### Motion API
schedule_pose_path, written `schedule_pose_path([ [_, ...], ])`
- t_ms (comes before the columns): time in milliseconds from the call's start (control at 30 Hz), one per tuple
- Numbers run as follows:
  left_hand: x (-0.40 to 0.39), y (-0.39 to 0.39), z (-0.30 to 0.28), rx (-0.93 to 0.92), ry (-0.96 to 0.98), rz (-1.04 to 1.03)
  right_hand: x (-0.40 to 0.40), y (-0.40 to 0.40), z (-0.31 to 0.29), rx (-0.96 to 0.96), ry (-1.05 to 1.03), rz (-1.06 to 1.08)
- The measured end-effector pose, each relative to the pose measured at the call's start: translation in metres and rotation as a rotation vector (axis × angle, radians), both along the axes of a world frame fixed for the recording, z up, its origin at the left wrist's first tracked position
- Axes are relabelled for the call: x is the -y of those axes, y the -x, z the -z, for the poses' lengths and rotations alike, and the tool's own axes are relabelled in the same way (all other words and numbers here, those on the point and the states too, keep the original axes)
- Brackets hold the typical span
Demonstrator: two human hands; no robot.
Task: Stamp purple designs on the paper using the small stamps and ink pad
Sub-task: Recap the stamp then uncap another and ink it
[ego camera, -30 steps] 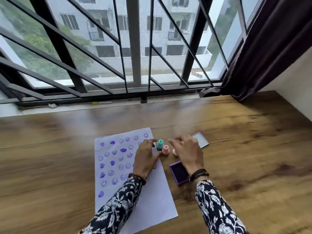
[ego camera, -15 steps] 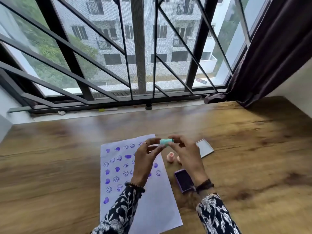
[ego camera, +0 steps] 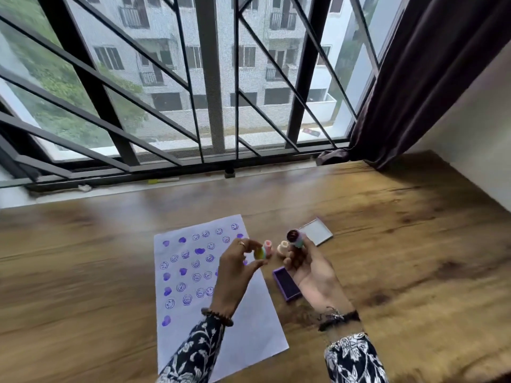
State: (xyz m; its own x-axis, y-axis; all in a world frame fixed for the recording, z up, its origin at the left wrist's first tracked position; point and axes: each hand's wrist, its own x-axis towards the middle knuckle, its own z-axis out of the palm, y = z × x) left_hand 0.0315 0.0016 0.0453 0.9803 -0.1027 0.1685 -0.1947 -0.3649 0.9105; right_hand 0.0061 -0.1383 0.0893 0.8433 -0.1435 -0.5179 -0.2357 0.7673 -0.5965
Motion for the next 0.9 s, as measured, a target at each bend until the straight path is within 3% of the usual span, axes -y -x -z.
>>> schedule_pose_path([
  [167, 0.0, 0.001, 0.033, -0.076, -0.2, 0.029, 0.012, 0.014, 0.005, -0.002, -0.152, -0.027],
  [367, 0.003, 0.003, 0.04, -0.024, -0.257, 0.025, 0.021, 0.023, 0.024, -0.08, -0.052, 0.018],
  [467, 0.007, 0.012, 0.04, 0.03, -0.262, 0.019, 0.024, 0.029, 0.035, -0.057, 0.19, 0.036],
  [633, 0.013, 0.022, 0.047, 0.062, -0.611, 0.182, 0.024, 0.032, 0.047, -0.173, 0.685, -0.059],
  [733, 0.014, 0.023, 0.05, 0.064, -0.647, 0.191, 0.017, 0.029, 0.035, -0.233, 1.19, -0.201],
  [800, 0.015, 0.023, 0.05, 0.06, -0.641, 0.188, 0.014, 0.027, 0.014, -0.181, 1.518, -0.236],
  [900, 0.014, 0.023, 0.05, 0.051, -0.633, 0.185, 0.013, 0.023, -0.022, 0.004, 1.73, -0.138],
])
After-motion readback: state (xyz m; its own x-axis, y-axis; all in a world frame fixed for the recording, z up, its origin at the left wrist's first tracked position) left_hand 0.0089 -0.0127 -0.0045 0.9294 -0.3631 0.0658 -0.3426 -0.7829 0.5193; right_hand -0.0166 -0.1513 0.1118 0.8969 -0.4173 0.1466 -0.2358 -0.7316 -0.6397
